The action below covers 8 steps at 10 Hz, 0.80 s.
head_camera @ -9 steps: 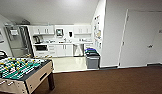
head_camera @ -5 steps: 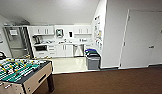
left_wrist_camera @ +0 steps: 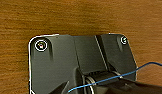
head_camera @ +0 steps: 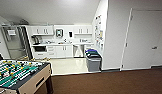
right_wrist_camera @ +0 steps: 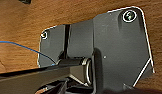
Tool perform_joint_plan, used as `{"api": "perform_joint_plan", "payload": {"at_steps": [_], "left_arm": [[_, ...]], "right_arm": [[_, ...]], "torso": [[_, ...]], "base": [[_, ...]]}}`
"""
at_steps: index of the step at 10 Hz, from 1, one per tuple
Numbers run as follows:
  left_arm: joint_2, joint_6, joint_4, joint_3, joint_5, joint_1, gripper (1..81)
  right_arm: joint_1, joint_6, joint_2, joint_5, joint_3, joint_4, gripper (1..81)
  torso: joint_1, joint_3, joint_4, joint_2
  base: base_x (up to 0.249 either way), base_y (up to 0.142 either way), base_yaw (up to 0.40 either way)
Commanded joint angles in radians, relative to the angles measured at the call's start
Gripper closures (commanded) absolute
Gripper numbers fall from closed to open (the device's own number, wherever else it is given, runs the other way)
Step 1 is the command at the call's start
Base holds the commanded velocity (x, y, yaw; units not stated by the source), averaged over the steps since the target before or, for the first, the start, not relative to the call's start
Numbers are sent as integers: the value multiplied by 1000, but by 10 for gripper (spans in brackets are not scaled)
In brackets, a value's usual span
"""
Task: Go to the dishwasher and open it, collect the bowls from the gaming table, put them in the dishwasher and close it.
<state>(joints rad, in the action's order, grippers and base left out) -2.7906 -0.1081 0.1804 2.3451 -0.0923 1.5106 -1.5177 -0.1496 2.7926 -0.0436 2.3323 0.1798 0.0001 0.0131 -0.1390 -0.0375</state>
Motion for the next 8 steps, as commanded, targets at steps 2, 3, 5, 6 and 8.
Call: {"api": "perform_joint_plan", "payload": {"at_steps": [2, 3, 5, 6, 8], "left_arm": [[14, -1, 8, -10, 48, -57, 10], [12, -1, 8, -10, 48, -57, 10], [12, -1, 8, -10, 42, -57, 10], [12, -1, 7, -10, 42, -57, 10], [15, -1, 7, -7, 42, -57, 10]], "right_arm": [[61, 4, -6, -45, -10, -2, 10], [63, 4, -5, -45, -7, -9, 10], [72, 2, -5, -68, -4, -11, 10], [67, 2, -2, -65, -2, -8, 10], [63, -1, 1, -55, 1, -3, 10]], "torso": [[0, 0, 0, 0], [0, 0, 0, 0], [1, 0, 0, 0], [0, 0, 0, 0], [1, 0, 0, 0]], "base": [[276, 0, 0], [277, 0, 0], [276, 0, 0], [277, 0, 0], [276, 0, 0]]}}
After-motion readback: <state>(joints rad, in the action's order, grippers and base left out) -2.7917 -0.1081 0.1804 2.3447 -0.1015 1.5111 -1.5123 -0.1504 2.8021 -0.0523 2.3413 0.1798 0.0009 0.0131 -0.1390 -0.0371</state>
